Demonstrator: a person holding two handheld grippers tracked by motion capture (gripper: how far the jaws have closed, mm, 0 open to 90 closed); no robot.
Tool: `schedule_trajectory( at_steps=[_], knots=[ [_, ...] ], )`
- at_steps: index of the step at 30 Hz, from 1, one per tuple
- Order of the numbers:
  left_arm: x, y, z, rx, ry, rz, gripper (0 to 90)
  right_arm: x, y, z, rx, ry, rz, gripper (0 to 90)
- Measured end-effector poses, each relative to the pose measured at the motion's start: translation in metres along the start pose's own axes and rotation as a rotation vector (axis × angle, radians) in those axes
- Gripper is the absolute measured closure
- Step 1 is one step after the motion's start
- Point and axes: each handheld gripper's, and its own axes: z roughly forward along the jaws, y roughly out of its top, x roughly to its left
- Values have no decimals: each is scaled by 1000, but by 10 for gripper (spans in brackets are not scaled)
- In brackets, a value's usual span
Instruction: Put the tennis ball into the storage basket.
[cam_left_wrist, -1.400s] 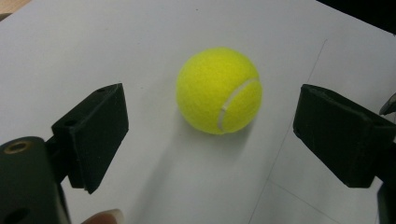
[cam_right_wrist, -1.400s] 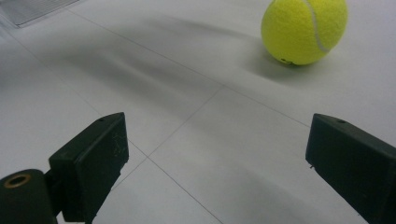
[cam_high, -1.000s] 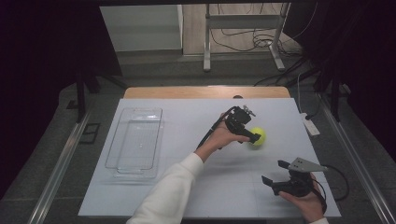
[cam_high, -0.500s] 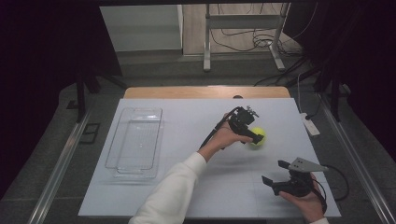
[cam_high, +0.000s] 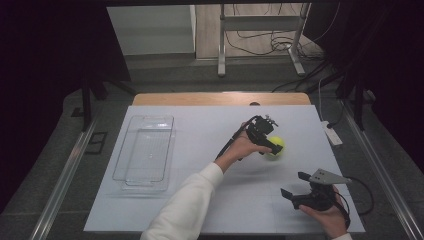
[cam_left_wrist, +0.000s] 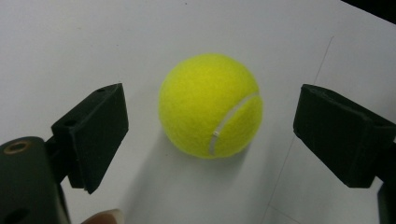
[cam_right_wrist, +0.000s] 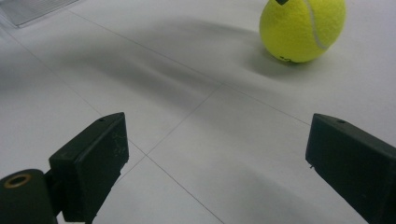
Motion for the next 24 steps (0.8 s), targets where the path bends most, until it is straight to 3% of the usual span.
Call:
schedule_trajectory(
  at_steps=[24],
  knots=[
    [5, -1, 17, 14, -11, -25, 109, 0, 0, 0, 0, 0, -1, 63]
  ],
)
